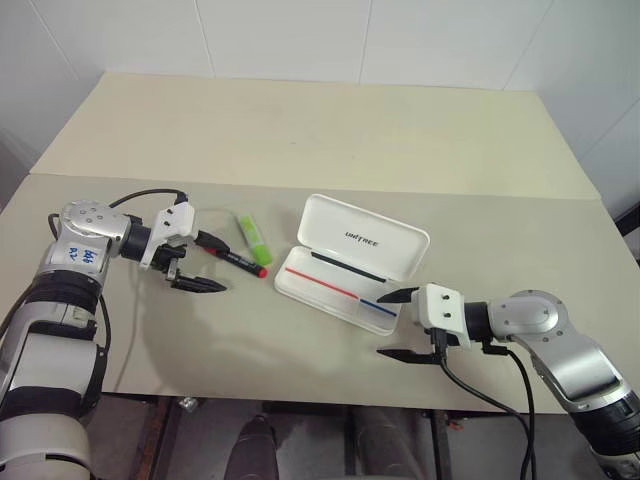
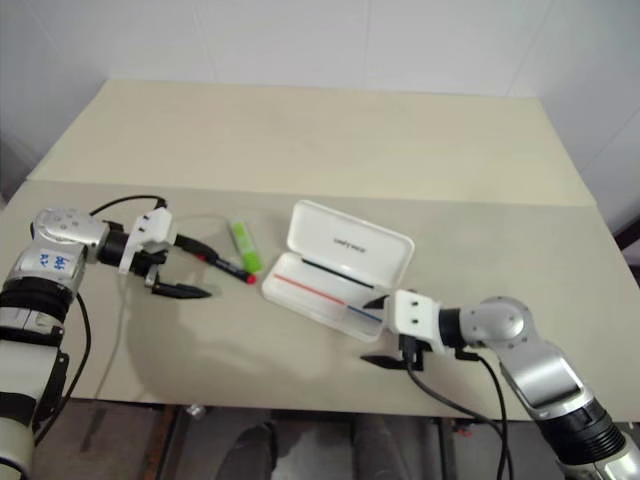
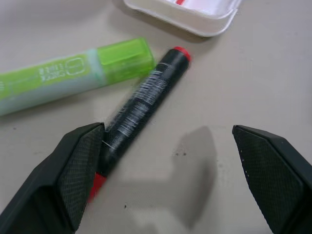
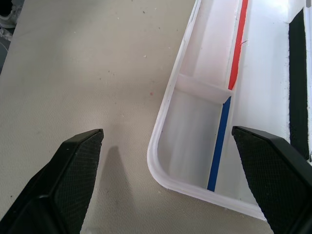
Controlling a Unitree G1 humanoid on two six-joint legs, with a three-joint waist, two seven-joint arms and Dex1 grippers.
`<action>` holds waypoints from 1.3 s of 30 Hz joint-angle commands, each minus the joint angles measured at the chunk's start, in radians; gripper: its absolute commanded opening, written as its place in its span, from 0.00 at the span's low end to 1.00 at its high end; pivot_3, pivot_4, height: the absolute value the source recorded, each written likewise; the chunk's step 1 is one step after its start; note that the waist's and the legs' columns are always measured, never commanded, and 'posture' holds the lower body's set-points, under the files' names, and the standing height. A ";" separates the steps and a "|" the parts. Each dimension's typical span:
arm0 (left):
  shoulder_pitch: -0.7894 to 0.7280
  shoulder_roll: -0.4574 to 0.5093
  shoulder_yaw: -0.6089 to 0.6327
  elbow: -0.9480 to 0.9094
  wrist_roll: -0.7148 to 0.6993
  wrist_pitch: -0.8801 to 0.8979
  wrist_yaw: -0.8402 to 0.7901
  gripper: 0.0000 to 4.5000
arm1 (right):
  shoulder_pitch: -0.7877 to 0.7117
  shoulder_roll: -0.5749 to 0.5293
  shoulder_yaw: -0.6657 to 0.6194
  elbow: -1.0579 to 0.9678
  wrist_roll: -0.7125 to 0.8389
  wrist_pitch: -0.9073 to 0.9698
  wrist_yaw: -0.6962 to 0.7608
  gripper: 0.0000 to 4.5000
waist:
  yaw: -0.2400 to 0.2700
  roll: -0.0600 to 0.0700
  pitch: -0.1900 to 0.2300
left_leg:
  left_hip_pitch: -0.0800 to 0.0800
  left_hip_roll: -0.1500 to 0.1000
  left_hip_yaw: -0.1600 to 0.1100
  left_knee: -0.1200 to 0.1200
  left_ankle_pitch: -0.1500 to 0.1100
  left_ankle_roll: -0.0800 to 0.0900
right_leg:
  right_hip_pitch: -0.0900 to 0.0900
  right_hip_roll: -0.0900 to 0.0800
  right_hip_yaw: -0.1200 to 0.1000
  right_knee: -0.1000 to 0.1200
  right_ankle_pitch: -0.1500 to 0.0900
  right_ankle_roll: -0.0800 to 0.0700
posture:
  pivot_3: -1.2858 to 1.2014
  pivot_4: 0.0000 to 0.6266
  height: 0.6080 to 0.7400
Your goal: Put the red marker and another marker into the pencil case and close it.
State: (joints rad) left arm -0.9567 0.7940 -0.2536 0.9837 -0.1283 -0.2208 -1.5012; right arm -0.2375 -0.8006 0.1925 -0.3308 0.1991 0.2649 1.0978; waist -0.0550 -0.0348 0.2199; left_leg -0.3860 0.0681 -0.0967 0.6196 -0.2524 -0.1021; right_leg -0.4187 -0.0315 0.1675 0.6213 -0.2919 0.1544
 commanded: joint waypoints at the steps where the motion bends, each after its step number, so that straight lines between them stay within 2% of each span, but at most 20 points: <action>1: -0.029 -0.022 0.006 0.063 0.051 -0.026 -0.040 1.00 | -0.009 0.005 -0.008 -0.027 0.007 -0.003 -0.005 0.99 | 0.000 0.000 0.000 | 0.000 0.000 0.000 0.000 0.000 0.000 | 0.000 0.000 0.000 0.000 0.000 0.000 | 0.52 0.24 1.00; 7: -0.057 -0.053 0.007 0.122 0.098 -0.037 -0.090 1.00 | -0.011 0.003 -0.013 -0.029 0.006 0.000 -0.006 0.99 | -0.002 0.000 0.000 | 0.000 0.000 0.000 0.000 0.000 0.000 | 0.000 0.000 0.000 0.000 0.002 0.003 | 0.52 0.24 1.00; 8: -0.060 -0.055 0.009 0.126 0.101 -0.031 -0.097 0.96 | -0.012 0.003 -0.014 -0.029 0.006 0.001 -0.007 1.00 | -0.001 0.000 0.000 | 0.000 0.000 0.000 0.000 0.000 0.000 | 0.000 0.000 0.000 0.001 0.002 0.004 | 0.52 0.24 1.00; 12: -0.063 -0.052 0.006 0.134 0.110 -0.017 -0.113 0.74 | -0.013 0.004 -0.016 -0.029 0.005 0.005 -0.014 1.00 | -0.002 0.000 0.000 | 0.000 0.000 0.000 0.000 0.000 0.000 | 0.000 0.000 0.000 0.001 0.002 0.004 | 0.52 0.24 1.00; 20: -0.047 -0.032 0.005 0.113 0.107 0.006 -0.113 0.15 | -0.018 0.010 -0.011 -0.026 0.004 0.008 -0.025 1.00 | -0.002 0.000 0.000 | 0.000 0.000 0.000 0.000 0.000 0.000 | 0.000 0.000 0.000 0.001 0.002 0.004 | 0.52 0.24 1.00; 28: -0.037 0.001 0.024 0.035 0.041 0.050 -0.113 0.13 | -0.013 0.007 -0.021 -0.027 0.012 0.003 -0.021 1.00 | -0.003 0.000 0.000 | 0.000 0.000 0.000 0.000 0.000 0.000 | 0.000 0.000 0.000 0.001 0.002 0.004 | 0.52 0.24 1.00; 33: 0.054 0.119 -0.005 -0.276 -0.234 0.278 -0.113 0.13 | 0.017 -0.002 -0.045 -0.038 0.029 -0.012 -0.014 1.00 | -0.002 0.000 0.000 | 0.000 0.000 -0.001 -0.001 0.000 0.000 | 0.000 0.000 0.000 0.002 0.001 0.004 | 0.52 0.24 1.00; 39: 0.086 0.158 0.064 -0.461 -0.389 0.418 -0.113 0.13 | 0.040 -0.006 -0.041 -0.033 0.030 -0.055 0.004 1.00 | 0.004 0.000 0.000 | 0.000 0.000 -0.001 0.000 0.000 0.000 | 0.000 0.000 0.000 0.003 0.000 0.004 | 0.52 0.24 1.00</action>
State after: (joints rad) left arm -0.8731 0.9260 -0.2213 0.5792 -0.4667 0.1641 -1.5024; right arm -0.2070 -0.7942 0.1788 -0.3385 0.2142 0.2340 1.0947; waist -0.0510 -0.0352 0.2200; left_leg -0.3861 0.0681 -0.0976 0.6206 -0.2526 -0.1019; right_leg -0.4184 -0.0315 0.1674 0.6242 -0.2925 0.1572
